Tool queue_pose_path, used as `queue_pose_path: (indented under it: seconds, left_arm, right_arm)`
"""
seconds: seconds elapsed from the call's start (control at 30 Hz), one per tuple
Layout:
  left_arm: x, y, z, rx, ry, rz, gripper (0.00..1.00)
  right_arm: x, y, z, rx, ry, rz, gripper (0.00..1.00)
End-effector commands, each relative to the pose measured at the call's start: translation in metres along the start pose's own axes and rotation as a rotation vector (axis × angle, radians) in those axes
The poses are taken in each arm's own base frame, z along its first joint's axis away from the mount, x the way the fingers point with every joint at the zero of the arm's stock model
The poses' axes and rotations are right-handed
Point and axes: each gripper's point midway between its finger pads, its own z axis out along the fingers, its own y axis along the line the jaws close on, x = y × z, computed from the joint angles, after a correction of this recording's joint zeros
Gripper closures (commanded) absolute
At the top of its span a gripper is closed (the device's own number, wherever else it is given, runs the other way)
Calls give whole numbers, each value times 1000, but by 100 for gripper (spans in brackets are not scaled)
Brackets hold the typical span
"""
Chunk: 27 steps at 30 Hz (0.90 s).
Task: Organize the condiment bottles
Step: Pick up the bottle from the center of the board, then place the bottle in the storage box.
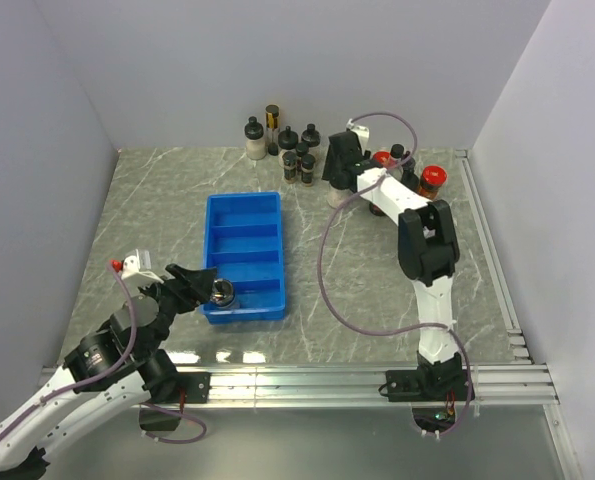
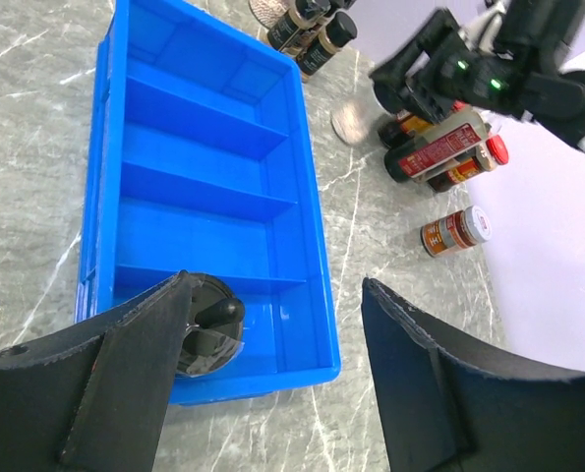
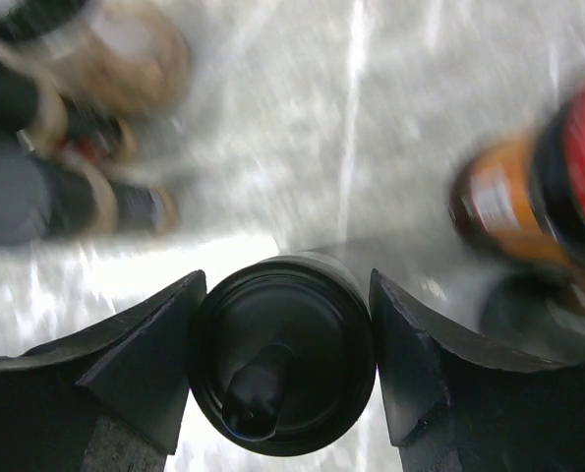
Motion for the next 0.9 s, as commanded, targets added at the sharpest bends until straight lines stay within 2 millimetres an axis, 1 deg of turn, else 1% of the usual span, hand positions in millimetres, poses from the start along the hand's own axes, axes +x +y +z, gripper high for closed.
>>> queue_pose_path:
  seconds: [0.0,0.03,0.07,0.13,0.17,0.2,0.23,0.27,0.3,0.33,0.37,0.4,0.43,0.5,0.53,0.6,0.63,0.67,0.73,0.77,0.87]
  left_arm:
    - [-7,-4,-4,13,-14,-19,24]
    - [-9,-3,-4,9,-19,-13,24]
    - [-10,-3,-5,9,-23,-16,25]
    - [-13,-3,-6,7,-30,-15,25]
    - [-14,-2,-7,4,-33,-13,25]
    - [-15,-2,-7,3,-36,-14,25]
    - [-17,-2,-8,5,-40,-14,25]
    - [-19,-2,-9,3,-44,-15,25]
    - [-19,-1,-9,0,-46,-14,25]
    - [-20,-1,-10,1,-48,-14,25]
    - [-22,0,-11,-3,-53,-14,25]
    - [-23,0,-11,-7,-54,-12,25]
    - [-25,0,-12,-6,-59,-13,25]
    - [-26,1,-12,-13,-61,-12,25]
    - [-28,0,-13,-12,-66,-18,25]
    - [-31,-2,-14,-10,-74,-21,25]
    - [-32,-2,-14,-8,-78,-24,25]
    - [-32,-1,-13,-14,-81,-21,25]
    - [-33,1,-12,-24,-88,-24,26]
    - [-33,2,-12,-30,-90,-22,25]
    - [-34,2,-11,-36,-96,-29,26]
  right_arm:
    - [-30,3,-56,-54,-53,36,100]
    - [-28,3,-64,-68,-46,35,100]
    - [-25,8,-81,-109,-37,30,100]
    - [-20,14,-99,-151,-25,21,100]
    - [-20,13,-115,-175,-29,20,100]
    - [-12,25,-127,-216,-18,-3,100]
    - [-18,29,-145,-242,-40,-5,100]
    - [-9,30,-151,-253,-27,-19,100]
    - [-3,42,-165,-294,-20,-34,100]
    - [-1,46,-174,-312,-20,-37,100]
    - [-3,48,-188,-330,-33,-39,100]
    - [4,56,-201,-348,-26,-55,100]
    - [0,60,-217,-378,-43,-53,100]
    - [7,67,-235,-413,-43,-73,100]
    - [15,79,-250,-452,-38,-93,100]
    - [27,87,-272,-509,-36,-111,100]
    - [32,98,-289,-562,-45,-118,100]
    - [45,101,-294,-576,-29,-124,100]
    - [52,109,-307,-608,-45,-118,100]
    - [65,115,-315,-626,-34,-127,100]
    - [75,130,-327,-669,-34,-122,100]
